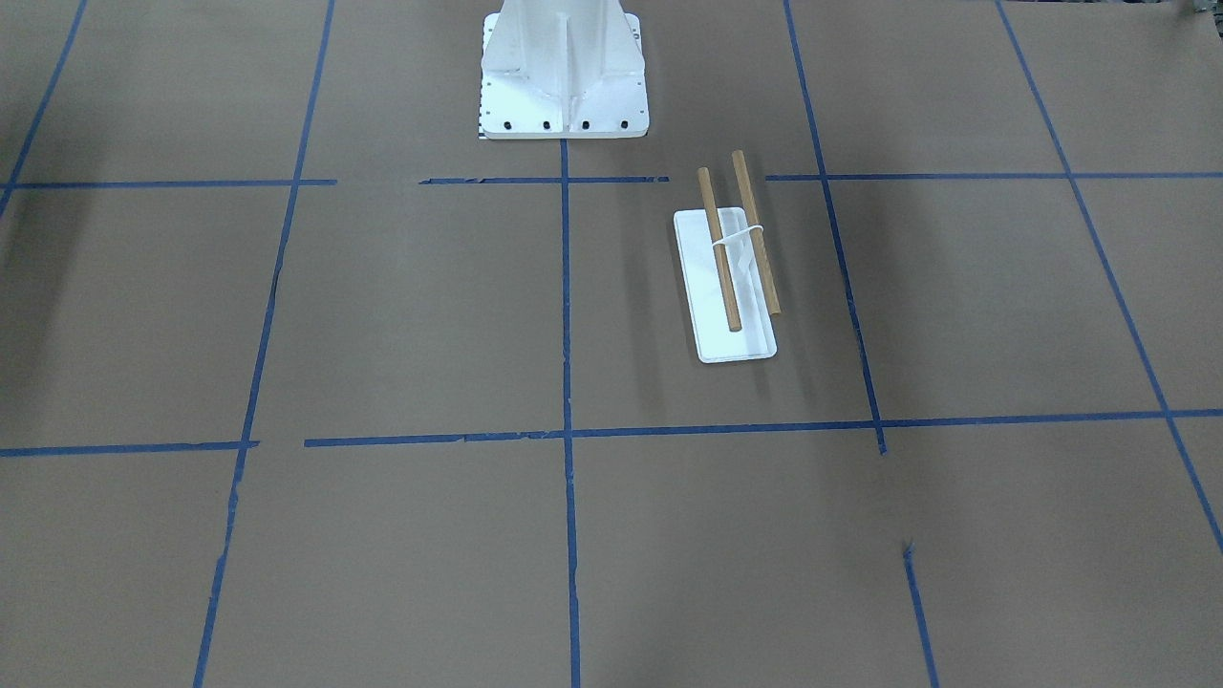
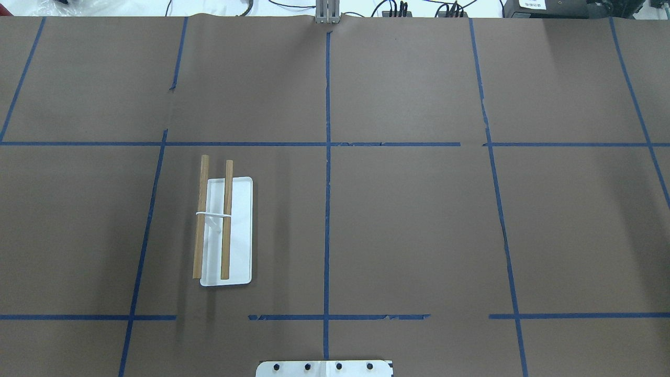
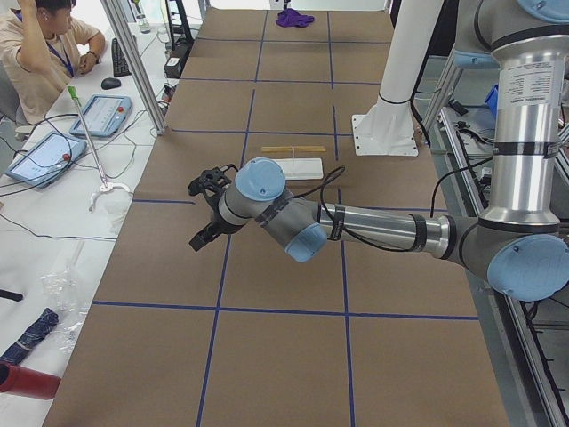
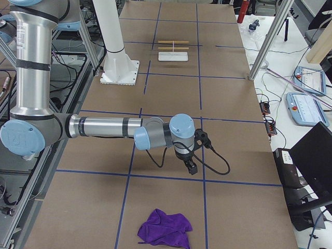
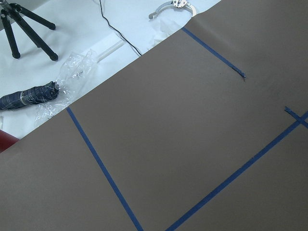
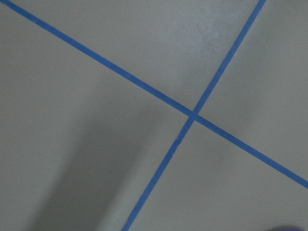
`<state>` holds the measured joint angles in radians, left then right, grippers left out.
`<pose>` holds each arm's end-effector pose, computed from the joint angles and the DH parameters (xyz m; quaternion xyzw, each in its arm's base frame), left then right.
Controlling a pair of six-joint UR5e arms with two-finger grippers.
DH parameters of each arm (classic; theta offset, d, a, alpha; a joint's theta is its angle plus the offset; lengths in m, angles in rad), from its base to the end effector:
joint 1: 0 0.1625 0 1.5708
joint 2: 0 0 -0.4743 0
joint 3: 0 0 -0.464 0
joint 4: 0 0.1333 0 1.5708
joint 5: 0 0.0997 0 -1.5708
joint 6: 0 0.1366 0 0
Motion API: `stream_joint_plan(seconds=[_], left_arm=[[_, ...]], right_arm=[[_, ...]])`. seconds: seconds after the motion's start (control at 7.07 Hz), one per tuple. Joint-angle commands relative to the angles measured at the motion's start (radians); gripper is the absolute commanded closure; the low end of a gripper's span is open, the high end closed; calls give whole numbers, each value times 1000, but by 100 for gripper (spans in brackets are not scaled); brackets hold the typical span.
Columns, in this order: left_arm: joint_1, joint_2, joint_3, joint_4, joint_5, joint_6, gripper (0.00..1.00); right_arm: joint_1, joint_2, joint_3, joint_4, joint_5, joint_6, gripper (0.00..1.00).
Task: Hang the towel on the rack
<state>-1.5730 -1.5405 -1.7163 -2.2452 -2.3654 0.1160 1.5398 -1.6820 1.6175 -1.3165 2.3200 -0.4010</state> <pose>-0.0371 -0.5846 0.5798 0.3751 0.3356 0.1970 0.8413 0.0239 -0.5282 0.7432 0.1537 -0.3418 -0.2324 0.8975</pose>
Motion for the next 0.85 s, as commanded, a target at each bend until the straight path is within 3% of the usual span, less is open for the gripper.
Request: stream_joint_plan(seconds=[0.0,0.14,0.28,0.42,0.71], left_arm=[[1,-7,0,-8,0,-1,0],[1,-9,4,-10,0,1,0],[1,-9,-2,-10,0,1,0],[1,-9,-3,-14,0,1,0],[1,-7,4,-59,0,-1,0]], right_arm=[[2,-1,-223,200,-8,-44,0],[14,-4,-317,267,-4,-45,2],[26,-27,-358,304,-4,-48,20],[26,-74,-367,347,-13,-62,28],[26,-123,-469,498,-66,-123,28]])
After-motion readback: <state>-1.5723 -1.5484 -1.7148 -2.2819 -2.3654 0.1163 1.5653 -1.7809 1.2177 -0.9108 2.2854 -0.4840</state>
